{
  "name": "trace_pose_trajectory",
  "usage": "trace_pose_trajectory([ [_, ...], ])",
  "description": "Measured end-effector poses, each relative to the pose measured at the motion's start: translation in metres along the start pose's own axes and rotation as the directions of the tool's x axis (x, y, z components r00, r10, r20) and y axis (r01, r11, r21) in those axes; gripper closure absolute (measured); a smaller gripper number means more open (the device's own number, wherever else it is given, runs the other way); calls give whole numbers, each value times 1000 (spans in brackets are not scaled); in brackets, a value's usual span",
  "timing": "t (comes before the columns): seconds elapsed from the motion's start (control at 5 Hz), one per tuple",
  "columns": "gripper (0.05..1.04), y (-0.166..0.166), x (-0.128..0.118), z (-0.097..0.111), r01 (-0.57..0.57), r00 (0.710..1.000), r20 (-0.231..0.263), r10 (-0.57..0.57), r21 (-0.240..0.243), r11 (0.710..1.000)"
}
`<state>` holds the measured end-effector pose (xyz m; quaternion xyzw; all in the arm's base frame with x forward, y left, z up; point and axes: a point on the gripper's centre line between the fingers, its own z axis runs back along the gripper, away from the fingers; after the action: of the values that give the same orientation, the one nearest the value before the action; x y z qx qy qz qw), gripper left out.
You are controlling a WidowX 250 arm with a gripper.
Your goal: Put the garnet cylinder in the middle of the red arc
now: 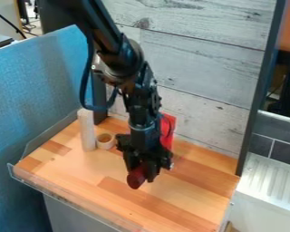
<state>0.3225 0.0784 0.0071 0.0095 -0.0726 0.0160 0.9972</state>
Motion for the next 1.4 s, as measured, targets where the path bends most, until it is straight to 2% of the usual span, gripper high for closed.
trace_pose_trajectory([
  [0.2,560,1,12,24,-137,991,5,137,-7,991],
  [0.4,560,2,22,36,-314,949,21,314,-21,949],
  [0.6,560,2,37,52,-442,896,25,443,-45,896],
  [0.8,560,6,44,62,-548,835,30,549,-38,836],
  [1.0,560,12,57,70,-652,757,42,653,-26,758],
  [1.2,560,16,70,68,-748,663,29,748,-22,663],
  [1.4,560,19,84,59,-841,541,15,841,-7,541],
])
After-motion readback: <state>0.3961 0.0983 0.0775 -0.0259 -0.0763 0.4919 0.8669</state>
